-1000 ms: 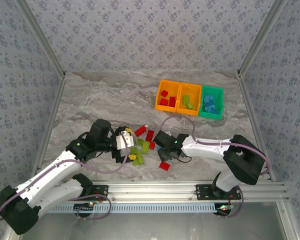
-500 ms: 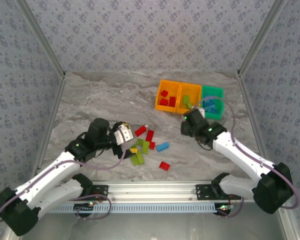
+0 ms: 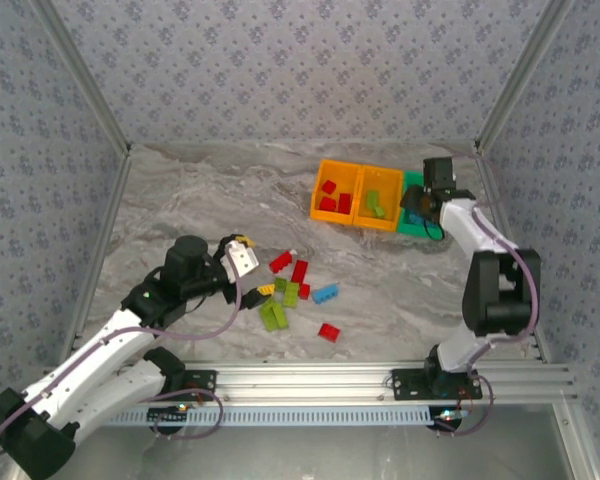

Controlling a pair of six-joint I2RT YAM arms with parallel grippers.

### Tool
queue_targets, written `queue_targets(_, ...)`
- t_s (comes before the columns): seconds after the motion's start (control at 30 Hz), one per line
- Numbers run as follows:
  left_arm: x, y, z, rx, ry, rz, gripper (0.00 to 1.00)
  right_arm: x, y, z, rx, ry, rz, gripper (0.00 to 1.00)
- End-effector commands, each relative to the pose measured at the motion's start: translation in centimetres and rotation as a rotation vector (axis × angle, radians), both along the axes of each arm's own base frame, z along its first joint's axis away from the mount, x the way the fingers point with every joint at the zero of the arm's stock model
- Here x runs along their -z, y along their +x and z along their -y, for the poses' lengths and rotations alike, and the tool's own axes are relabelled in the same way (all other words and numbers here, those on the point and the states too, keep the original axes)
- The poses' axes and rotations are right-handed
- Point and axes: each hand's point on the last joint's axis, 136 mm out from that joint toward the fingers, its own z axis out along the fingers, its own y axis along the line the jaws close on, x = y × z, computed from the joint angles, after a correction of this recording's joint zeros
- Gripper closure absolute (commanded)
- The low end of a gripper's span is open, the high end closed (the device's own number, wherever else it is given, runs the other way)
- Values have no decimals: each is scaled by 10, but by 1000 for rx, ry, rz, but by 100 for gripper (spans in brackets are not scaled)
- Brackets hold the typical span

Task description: Sort the legos into containers by color

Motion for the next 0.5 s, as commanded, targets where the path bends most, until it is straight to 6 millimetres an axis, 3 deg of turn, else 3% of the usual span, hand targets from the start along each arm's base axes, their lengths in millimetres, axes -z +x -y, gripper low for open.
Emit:
queue_targets(0.0, -13, 3, -2, -23, -17, 18, 1, -14, 21, -1, -47, 16, 6, 29)
queue_targets(0.13, -9, 5, -2, -28, -9, -3, 1, -29, 18, 4, -52, -13, 9, 17)
queue_targets(0.27, -3, 8, 1, -40, -4, -46, 1, -47, 1, -1, -64, 2, 26, 14)
queue_targets(0.37, -5, 18, -2, -109, -43, -84, 1, -68, -23, -21, -117, 34, 60, 15)
queue_targets(0.47, -9, 34, -12, -226, -95, -157, 1, -88, -58, -63, -245, 90, 115, 15)
